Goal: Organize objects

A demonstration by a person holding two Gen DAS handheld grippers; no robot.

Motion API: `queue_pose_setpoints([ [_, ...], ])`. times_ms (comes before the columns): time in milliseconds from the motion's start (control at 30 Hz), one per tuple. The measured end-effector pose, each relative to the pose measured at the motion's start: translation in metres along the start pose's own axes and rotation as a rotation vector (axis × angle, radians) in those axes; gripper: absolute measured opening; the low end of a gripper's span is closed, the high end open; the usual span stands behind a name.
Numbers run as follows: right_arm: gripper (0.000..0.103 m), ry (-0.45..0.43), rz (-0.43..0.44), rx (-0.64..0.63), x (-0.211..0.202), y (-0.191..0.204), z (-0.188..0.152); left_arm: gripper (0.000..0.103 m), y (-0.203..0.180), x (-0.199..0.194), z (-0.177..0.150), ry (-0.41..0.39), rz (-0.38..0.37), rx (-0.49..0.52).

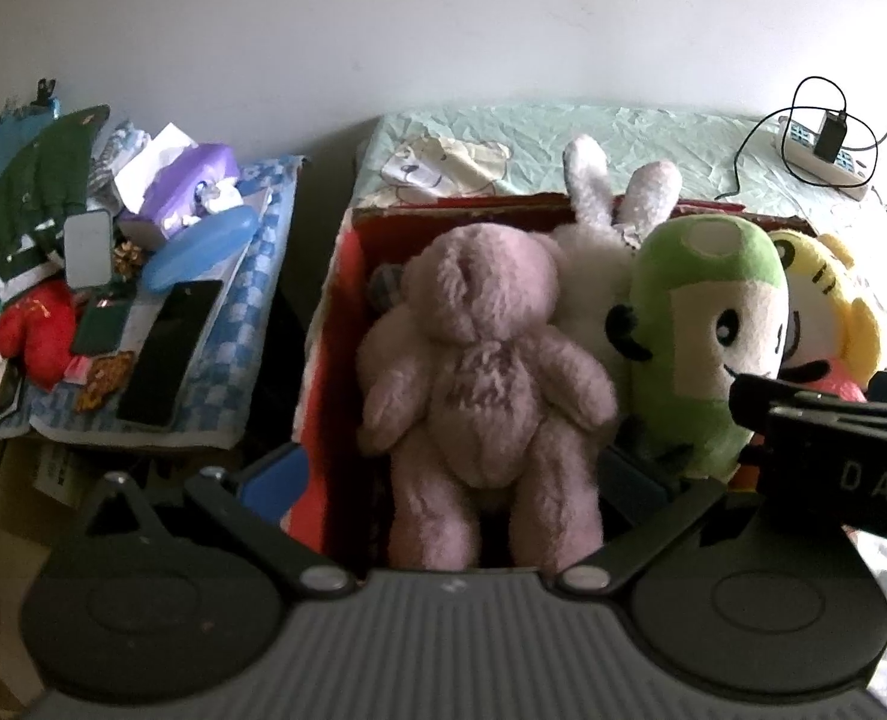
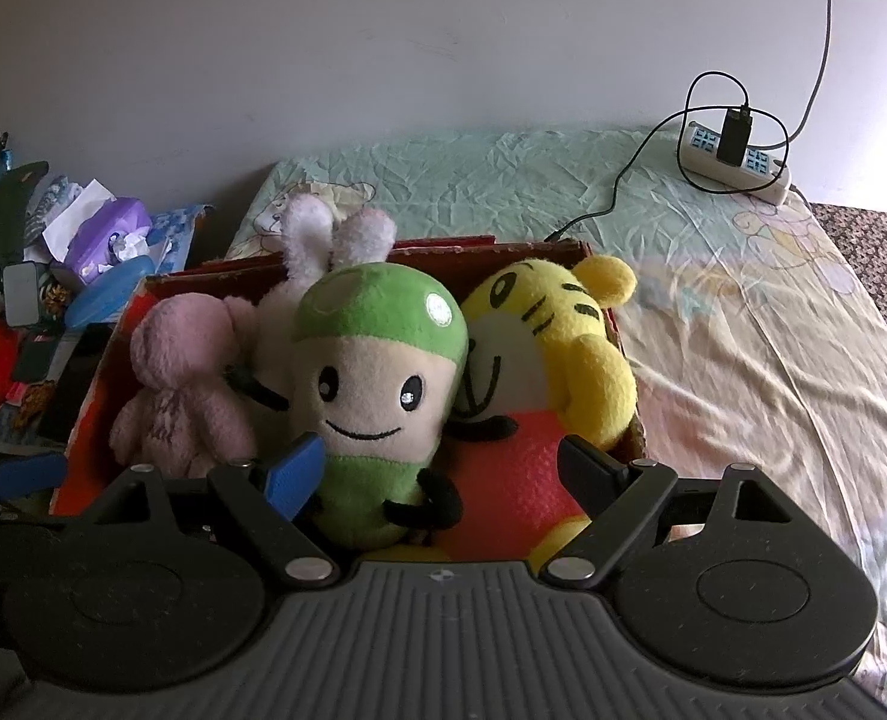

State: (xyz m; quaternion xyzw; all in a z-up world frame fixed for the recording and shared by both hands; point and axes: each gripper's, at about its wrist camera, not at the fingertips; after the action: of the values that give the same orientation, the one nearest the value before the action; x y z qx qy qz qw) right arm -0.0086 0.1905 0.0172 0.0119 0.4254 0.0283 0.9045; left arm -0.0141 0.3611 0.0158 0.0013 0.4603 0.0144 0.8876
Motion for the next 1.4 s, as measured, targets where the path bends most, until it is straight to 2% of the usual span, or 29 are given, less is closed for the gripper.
queue_pose_setpoints([
  [1400, 0.087, 0.021, 0.010, 0.008, 0.013, -0.004, 0.003, 0.098, -0.004, 0.014, 0.006, 0.011, 0.009, 0.010],
])
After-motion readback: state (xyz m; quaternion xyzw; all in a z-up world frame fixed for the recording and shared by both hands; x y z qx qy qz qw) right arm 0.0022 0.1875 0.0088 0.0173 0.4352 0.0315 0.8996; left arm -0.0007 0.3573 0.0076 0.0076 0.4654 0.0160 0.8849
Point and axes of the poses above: each gripper's, at about its wrist camera, not at the fingertips, and x roughly the way its jaws point, y to its left, z to its top, and after that the axes turned 4 degrees about -z, right-handed
